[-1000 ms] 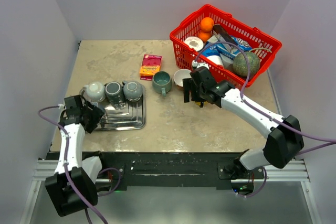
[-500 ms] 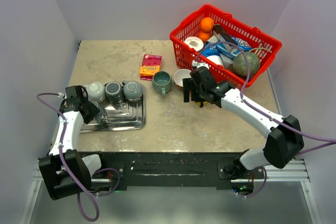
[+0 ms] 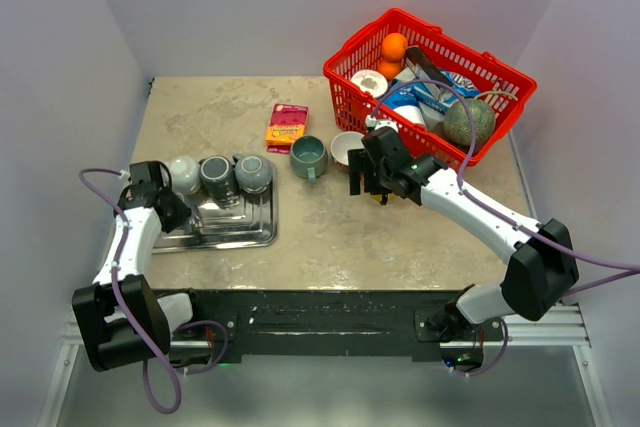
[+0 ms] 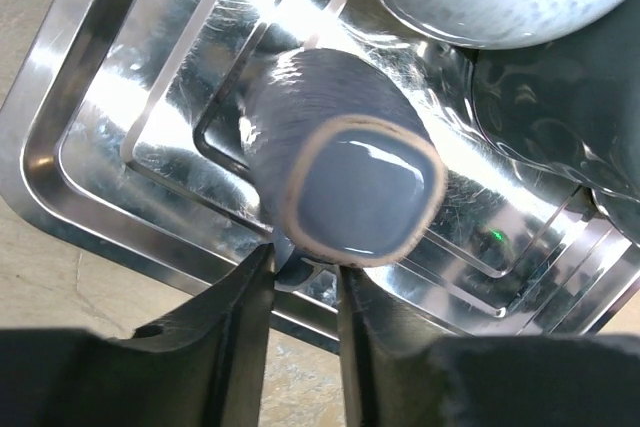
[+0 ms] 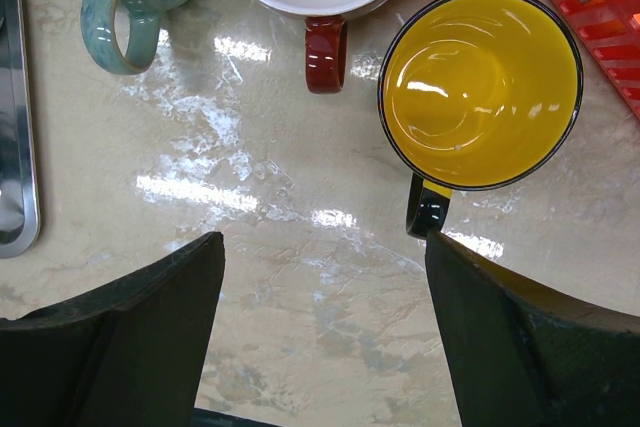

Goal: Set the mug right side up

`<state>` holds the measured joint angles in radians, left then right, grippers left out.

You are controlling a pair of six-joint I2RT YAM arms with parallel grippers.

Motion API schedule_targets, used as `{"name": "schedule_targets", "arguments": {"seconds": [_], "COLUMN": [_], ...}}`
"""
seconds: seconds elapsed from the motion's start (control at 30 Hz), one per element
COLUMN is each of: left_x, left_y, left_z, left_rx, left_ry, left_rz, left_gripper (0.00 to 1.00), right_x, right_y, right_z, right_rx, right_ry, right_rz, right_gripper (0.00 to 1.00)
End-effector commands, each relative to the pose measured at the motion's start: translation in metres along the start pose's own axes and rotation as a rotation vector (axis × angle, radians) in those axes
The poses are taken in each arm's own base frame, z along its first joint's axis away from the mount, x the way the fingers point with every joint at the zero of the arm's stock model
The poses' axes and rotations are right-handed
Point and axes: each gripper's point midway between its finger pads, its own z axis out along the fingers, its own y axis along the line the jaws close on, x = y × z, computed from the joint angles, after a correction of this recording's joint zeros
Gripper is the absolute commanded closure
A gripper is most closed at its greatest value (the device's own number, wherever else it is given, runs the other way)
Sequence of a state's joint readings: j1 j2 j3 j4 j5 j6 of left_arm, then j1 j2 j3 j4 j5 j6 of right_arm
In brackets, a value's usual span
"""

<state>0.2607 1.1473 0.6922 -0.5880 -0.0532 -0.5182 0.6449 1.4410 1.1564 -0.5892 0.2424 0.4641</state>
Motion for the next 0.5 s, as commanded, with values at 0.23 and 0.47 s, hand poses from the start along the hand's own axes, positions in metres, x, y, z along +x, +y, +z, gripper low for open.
{"name": "schedule_targets", "arguments": {"seconds": [0.23,0.47], "left_x": [-0.0176,-0.0149], "left_y": [-0.0117,-0.0165], "left_z": [-0.0002,-0.0006], "left_rx": [0.035,0.045], "left_ry": [-0.057,-0.05], "left_rz": [0.046,0.063], "left_gripper": [0.9,1.0], "right_x": [-0.0146,-0.0129], "right_y": [0.0057,0.0053], "right_z": [-0.0022,-0.0032], "right_rx": [-0.021,-0.024], "right_ry": [-0.044,-0.043], "right_rz": [0.04,0.041], "right_gripper": [0.17,0.17]}}
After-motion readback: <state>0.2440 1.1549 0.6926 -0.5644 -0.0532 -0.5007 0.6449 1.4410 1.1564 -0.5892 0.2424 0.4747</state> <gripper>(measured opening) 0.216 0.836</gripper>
